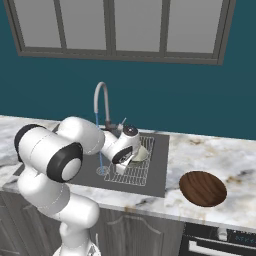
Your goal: Rinse each bowl for a few seconds and place them down in the sink or on the counter.
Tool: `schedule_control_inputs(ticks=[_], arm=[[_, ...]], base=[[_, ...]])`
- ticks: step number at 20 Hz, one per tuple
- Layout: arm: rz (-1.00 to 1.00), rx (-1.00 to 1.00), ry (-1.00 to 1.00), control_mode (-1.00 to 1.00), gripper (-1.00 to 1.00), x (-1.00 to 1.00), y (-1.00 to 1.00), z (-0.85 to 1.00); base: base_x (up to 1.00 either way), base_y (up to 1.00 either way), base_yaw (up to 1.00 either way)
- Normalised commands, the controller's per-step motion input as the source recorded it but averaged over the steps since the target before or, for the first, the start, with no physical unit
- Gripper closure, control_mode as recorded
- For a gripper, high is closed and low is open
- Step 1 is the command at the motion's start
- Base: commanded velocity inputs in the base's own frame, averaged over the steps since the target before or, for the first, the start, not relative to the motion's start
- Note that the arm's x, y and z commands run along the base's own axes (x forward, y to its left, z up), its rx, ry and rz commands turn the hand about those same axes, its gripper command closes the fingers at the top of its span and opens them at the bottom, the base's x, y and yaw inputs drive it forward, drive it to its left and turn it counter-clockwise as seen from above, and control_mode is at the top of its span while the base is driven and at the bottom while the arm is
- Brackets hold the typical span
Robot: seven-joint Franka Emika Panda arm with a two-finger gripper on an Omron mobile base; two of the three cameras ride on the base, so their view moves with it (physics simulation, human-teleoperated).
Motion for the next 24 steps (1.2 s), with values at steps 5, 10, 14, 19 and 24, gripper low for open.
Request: schedule_control_inputs(ticks=[5, 10, 14, 19, 24], arm=[[0.00, 0.00, 0.00, -1.00, 1.00, 0.00, 0.00, -0.25], [0.00, 0.00, 0.00, -1.00, 1.00, 0.00, 0.00, -0.27], [0.00, 0.00, 0.00, -1.00, 1.00, 0.00, 0.00, -0.24], [0.00, 0.00, 0.00, -1.00, 1.00, 0.00, 0.00, -0.21], [0.00, 0.00, 0.00, -1.00, -1.00, 0.00, 0.00, -0.25]], base=[[0.00, 0.00, 0.00], [0.00, 0.00, 0.00], [0.00, 0.00, 0.00], [0.00, 0.00, 0.00], [0.00, 0.00, 0.00]])
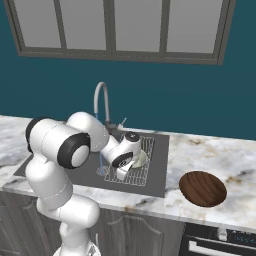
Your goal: Rinse each bowl for a few seconds and place them down in the sink or on the counter.
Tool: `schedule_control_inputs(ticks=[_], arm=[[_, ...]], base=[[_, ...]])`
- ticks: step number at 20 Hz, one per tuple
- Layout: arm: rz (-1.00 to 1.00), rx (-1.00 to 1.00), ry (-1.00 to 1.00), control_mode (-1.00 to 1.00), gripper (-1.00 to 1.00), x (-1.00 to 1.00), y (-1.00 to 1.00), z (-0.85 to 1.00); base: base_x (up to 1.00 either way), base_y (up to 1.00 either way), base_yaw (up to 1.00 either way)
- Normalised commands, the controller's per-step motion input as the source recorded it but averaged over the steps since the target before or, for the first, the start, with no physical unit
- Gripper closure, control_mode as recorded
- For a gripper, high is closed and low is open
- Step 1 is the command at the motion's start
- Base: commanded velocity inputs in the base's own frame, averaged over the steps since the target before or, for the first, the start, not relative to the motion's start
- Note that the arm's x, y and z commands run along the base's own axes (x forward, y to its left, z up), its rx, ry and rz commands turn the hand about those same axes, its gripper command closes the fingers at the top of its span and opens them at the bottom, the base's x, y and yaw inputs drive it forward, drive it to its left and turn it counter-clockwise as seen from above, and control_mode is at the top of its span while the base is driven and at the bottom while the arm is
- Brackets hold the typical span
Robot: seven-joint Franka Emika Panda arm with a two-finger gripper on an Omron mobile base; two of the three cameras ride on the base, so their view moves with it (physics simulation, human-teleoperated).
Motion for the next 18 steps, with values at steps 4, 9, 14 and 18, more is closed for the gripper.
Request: schedule_control_inputs(ticks=[4, 9, 14, 18], arm=[[0.01, 0.00, -0.01, -1.00, -1.00, -0.02, 0.00, -0.28], [0.02, 0.00, -0.03, -1.00, -1.00, -0.06, -0.09, -0.19], [0.02, 0.00, -0.06, -1.00, -1.00, -0.10, -0.12, 0.01], [0.00, 0.00, -0.11, -1.00, -1.00, -0.27, 0.00, 0.41]], base=[[0.00, 0.00, 0.00], [0.00, 0.00, 0.00], [0.00, 0.00, 0.00], [0.00, 0.00, 0.00]])
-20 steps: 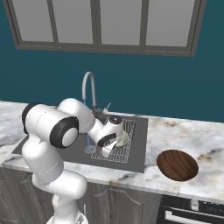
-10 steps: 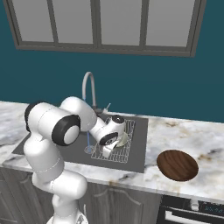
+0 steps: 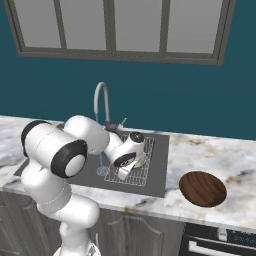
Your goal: Rinse each bowl for a few seconds and place them down in the sink or on the counter.
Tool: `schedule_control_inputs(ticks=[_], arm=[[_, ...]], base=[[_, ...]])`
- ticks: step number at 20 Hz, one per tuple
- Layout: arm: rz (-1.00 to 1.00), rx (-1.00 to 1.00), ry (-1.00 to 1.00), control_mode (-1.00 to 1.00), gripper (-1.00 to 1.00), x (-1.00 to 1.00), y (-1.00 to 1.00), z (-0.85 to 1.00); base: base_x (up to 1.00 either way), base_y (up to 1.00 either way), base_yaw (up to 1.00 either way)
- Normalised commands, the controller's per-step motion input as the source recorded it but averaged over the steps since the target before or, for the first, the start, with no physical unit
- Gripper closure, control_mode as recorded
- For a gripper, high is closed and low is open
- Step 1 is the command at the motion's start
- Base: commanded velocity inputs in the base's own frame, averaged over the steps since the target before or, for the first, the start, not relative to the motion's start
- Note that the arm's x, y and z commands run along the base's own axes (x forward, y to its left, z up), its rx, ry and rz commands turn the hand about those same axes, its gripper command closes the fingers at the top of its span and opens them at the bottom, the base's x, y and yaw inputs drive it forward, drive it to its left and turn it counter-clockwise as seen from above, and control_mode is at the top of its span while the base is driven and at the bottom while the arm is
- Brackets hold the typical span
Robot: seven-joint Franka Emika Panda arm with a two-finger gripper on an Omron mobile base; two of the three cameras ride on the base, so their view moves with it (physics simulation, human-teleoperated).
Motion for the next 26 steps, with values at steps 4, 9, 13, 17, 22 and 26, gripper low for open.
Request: schedule_control_inputs(ticks=[4, 9, 13, 17, 22, 26], arm=[[0.00, 0.00, -0.10, -1.00, -1.00, -0.33, 0.03, 0.52], [-0.01, 0.00, -0.05, -1.00, -1.00, -0.33, 0.03, 0.55], [-0.09, -0.06, 0.00, -1.00, -1.00, -0.24, 0.00, 0.65], [-0.19, -0.06, 0.06, -1.00, -1.00, -0.13, -0.14, 0.58], [-0.27, -0.02, 0.14, -1.00, -1.00, -0.06, -0.34, 0.42], [-0.27, 0.00, 0.15, -1.00, -1.00, -0.08, -0.44, 0.39]], base=[[0.00, 0.00, 0.00], [0.00, 0.00, 0.00], [0.00, 0.00, 0.00], [0.00, 0.00, 0.00], [0.00, 0.00, 0.00], [0.00, 0.00, 0.00]])
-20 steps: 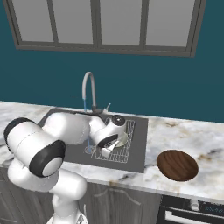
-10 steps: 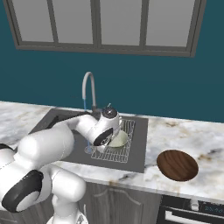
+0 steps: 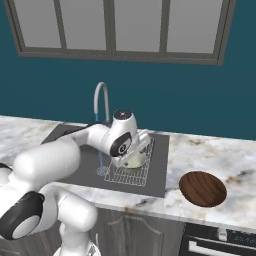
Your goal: Rinse each bowl for a few seconds and place them down in the sink or on the counter.
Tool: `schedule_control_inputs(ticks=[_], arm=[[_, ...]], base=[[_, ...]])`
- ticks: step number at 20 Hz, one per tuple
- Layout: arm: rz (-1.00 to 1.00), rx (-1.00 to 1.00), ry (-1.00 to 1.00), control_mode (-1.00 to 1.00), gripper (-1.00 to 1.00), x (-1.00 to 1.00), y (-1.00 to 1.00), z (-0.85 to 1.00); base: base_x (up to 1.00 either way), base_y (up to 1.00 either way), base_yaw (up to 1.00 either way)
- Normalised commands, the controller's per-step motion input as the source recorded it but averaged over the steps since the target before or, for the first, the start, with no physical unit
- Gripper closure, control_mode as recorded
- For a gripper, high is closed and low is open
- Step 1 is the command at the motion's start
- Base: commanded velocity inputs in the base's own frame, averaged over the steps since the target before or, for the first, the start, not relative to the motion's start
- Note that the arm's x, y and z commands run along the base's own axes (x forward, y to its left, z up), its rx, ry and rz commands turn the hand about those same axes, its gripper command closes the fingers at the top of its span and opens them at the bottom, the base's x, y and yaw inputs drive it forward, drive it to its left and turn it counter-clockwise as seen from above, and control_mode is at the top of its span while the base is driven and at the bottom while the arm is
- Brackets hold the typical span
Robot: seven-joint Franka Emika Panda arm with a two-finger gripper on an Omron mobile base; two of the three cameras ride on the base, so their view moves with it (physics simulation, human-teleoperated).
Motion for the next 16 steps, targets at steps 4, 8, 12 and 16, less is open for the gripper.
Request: schedule_control_inputs(ticks=[4, 8, 12, 16], arm=[[-0.24, 0.00, 0.14, -1.00, -1.00, -0.23, -0.49, 0.22], [-0.22, 0.01, 0.07, -1.00, -1.00, -0.39, -0.51, 0.07], [-0.23, 0.00, 0.01, -1.00, -1.00, -0.55, -0.35, 0.00], [-0.19, 0.01, 0.00, -1.00, -1.00, -0.54, -0.28, -0.02]], base=[[0.00, 0.00, 0.00], [0.00, 0.00, 0.00], [0.00, 0.00, 0.00], [0.00, 0.00, 0.00]])
